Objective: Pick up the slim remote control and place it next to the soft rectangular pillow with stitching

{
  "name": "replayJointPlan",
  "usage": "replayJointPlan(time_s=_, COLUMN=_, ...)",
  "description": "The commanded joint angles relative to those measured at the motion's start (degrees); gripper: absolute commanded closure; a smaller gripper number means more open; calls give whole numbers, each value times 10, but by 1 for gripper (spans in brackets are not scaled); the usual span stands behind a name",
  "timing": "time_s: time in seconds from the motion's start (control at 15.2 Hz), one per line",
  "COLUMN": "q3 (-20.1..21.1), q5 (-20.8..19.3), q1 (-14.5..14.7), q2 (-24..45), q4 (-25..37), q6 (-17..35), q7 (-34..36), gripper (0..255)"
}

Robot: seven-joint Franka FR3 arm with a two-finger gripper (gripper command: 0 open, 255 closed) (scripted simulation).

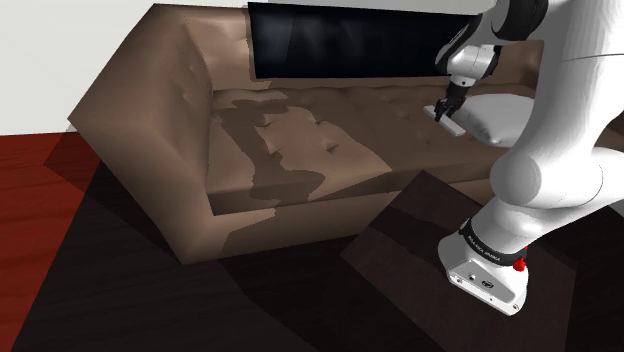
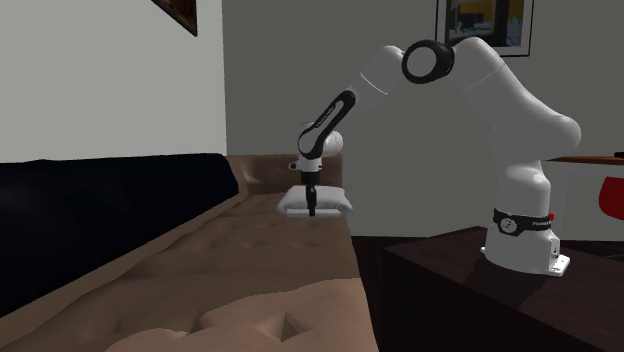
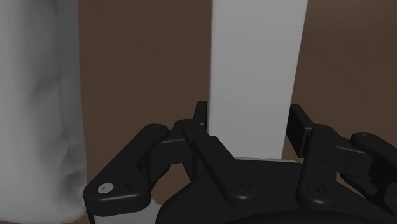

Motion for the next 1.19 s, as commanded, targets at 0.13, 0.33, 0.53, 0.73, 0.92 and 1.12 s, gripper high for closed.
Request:
replayJointPlan(time_s=0.13, q3=8, q5=9, q1=-5, q2=21, q4=2, q6=20, q7=-4, gripper=255)
replayJointPlan(time_s=0.33, q3=15, q5=16, q1=-10, q2=39, q4=5, q6=34, q7=-8, gripper=255)
replayJointPlan(time_s=0.53, q3=21, q5=23, q1=-15, q2=56, q4=9, q6=47, q7=-11, gripper=255)
replayJointPlan(time_s=0.73, q3=26, q5=27, q1=-18, q2=69, q4=13, q6=56, q7=-14, gripper=255)
replayJointPlan(time_s=0.92, q3=26, q5=27, q1=-18, q2=69, q4=13, q6=56, q7=-14, gripper=255)
replayJointPlan(time_s=1.12, q3=26, q5=27, q1=-18, q2=69, q4=13, q6=56, q7=-14, gripper=255)
